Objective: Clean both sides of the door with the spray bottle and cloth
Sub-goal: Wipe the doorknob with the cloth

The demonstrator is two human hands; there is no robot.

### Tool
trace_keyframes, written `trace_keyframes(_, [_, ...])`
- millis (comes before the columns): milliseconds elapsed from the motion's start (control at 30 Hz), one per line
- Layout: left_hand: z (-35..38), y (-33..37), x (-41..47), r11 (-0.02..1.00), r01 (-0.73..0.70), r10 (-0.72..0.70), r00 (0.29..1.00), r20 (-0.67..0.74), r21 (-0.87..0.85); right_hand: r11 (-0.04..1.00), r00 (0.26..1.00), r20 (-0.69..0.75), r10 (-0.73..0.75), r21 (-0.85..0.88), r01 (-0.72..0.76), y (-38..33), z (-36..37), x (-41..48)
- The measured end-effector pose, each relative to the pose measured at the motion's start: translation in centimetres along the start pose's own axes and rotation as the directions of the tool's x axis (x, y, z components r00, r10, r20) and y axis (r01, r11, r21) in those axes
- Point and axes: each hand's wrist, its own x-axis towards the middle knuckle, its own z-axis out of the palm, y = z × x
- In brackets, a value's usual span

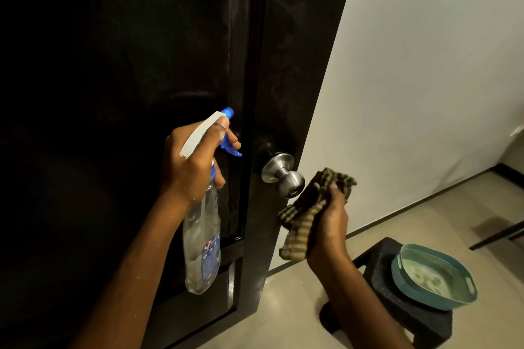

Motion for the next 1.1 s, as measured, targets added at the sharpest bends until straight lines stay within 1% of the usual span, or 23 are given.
trace_keyframes(67, [-0.1, 0.0, -0.1, 1.000, 0.003, -0.004, 1.000, 0.006, 0.006, 0.870, 0.896, 0.092, -0.434, -0.216, 0.443, 0.0, 1.2, 0.6])
trace_keyframes(100, [-0.1, 0.1, -0.1, 1.000, 0.006, -0.006, 1.000, 0.008, 0.005, 0.650, 0.728, 0.285, -0.623, -0.329, 0.685, 0.2, 1.5, 1.2])
trace_keyframes(133, [-0.2, 0.1, -0.1, 1.000, 0.010, -0.010, 1.000, 0.009, 0.000, 0.292, 0.501, 0.540, -0.676, -0.428, 0.855, 0.7, 1.6, 2.3])
trace_keyframes(200, [-0.2, 0.1, -0.1, 1.000, 0.021, -0.020, 1.000, 0.006, -0.007, -0.431, 0.101, 0.863, -0.495, -0.345, 0.834, 2.1, 0.9, 5.5])
trace_keyframes(267, [-0.2, 0.2, -0.1, 1.000, 0.025, -0.025, 1.000, 0.006, -0.005, -0.631, -0.026, 0.914, -0.405, -0.259, 0.731, 2.4, 0.7, 7.0])
trace_keyframes(333, [-0.2, 0.2, -0.1, 1.000, 0.025, -0.025, 1.000, 0.007, -0.007, -0.520, 0.006, 0.841, -0.541, -0.341, 0.783, 2.7, 1.2, 7.1])
trace_keyframes(367, [-0.1, 0.2, -0.2, 1.000, 0.026, -0.026, 1.000, 0.007, -0.010, -0.335, 0.112, 0.743, -0.660, -0.425, 0.841, 2.8, 1.9, 6.4])
trace_keyframes(433, [-0.1, 0.3, -0.3, 0.999, 0.030, -0.030, 1.000, 0.007, -0.022, 0.400, 0.579, 0.312, -0.753, -0.482, 0.779, 3.1, 3.3, 5.2])
trace_keyframes(467, [0.0, 0.4, -0.3, 0.999, 0.032, -0.032, 0.999, 0.005, -0.028, 0.768, 0.831, 0.078, -0.551, -0.342, 0.542, 2.5, 3.8, 5.1])
trace_keyframes(500, [0.0, 0.5, -0.4, 0.999, 0.035, -0.034, 0.999, 0.003, -0.032, 0.964, 0.970, -0.020, -0.244, -0.111, 0.240, 1.6, 4.0, 4.8])
trace_keyframes(567, [0.0, 0.5, -0.4, 0.998, 0.043, -0.043, 0.999, -0.001, -0.037, 0.983, 0.993, 0.008, 0.115, 0.143, -0.115, 0.3, 3.6, 4.5])
trace_keyframes(600, [0.0, 0.6, -0.4, 0.998, 0.048, -0.048, 0.999, -0.003, -0.041, 0.990, 0.996, 0.016, 0.091, 0.109, -0.093, -0.2, 3.4, 4.0])
trace_keyframes(667, [0.1, 0.7, -0.5, 0.998, 0.050, -0.051, 0.999, -0.010, -0.042, 0.943, 0.957, 0.086, -0.278, -0.164, 0.289, -0.4, 3.2, 3.1])
trace_keyframes(700, [0.1, 0.7, -0.6, 0.998, 0.052, -0.052, 0.999, -0.012, -0.040, 0.760, 0.825, 0.232, -0.515, -0.322, 0.564, 0.0, 3.0, 2.4])
trace_keyframes(733, [0.1, 0.7, -0.6, 0.998, 0.054, -0.055, 0.998, -0.012, -0.039, 0.431, 0.606, 0.454, -0.653, -0.435, 0.791, 0.6, 2.6, 2.4])
trace_keyframes(767, [0.1, 0.7, -0.7, 0.998, 0.058, -0.059, 0.998, -0.012, -0.038, 0.024, 0.365, 0.685, -0.631, -0.453, 0.891, 1.0, 2.3, 3.0])
trace_keyframes(800, [0.1, 0.7, -0.7, 0.997, 0.063, -0.063, 0.998, -0.012, -0.035, -0.346, 0.166, 0.838, -0.520, -0.384, 0.856, 1.6, 1.7, 4.4])
trace_keyframes(833, [0.2, 0.8, -0.6, 0.997, 0.065, -0.066, 0.998, -0.013, -0.031, -0.568, 0.037, 0.905, -0.424, -0.297, 0.768, 1.8, 1.3, 5.5])
trace_keyframes(867, [0.2, 0.9, -0.6, 0.997, 0.066, -0.066, 0.998, -0.014, -0.030, -0.644, -0.020, 0.919, -0.393, -0.260, 0.720, 2.0, 1.1, 6.4])
trace_keyframes(933, [0.2, 1.0, -0.6, 0.998, 0.063, -0.063, 0.998, -0.023, -0.027, -0.561, -0.004, 0.855, -0.518, -0.337, 0.756, 2.4, 1.3, 7.1])
trace_keyframes(1000, [0.1, 1.2, -0.7, 0.998, 0.056, -0.056, 0.998, -0.031, -0.013, -0.265, 0.203, 0.687, -0.698, -0.511, 0.818, 2.9, 2.4, 6.0])
trace_keyframes(1067, [0.1, 1.3, -0.9, 0.999, 0.050, -0.050, 0.998, -0.033, -0.007, 0.306, 0.530, 0.318, -0.786, -0.546, 0.780, 3.1, 4.0, 4.2])
trace_keyframes(1100, [0.1, 1.4, -1.0, 0.999, 0.049, -0.049, 0.998, -0.033, -0.007, 0.649, 0.735, 0.081, -0.674, -0.411, 0.640, 2.6, 4.8, 3.7])
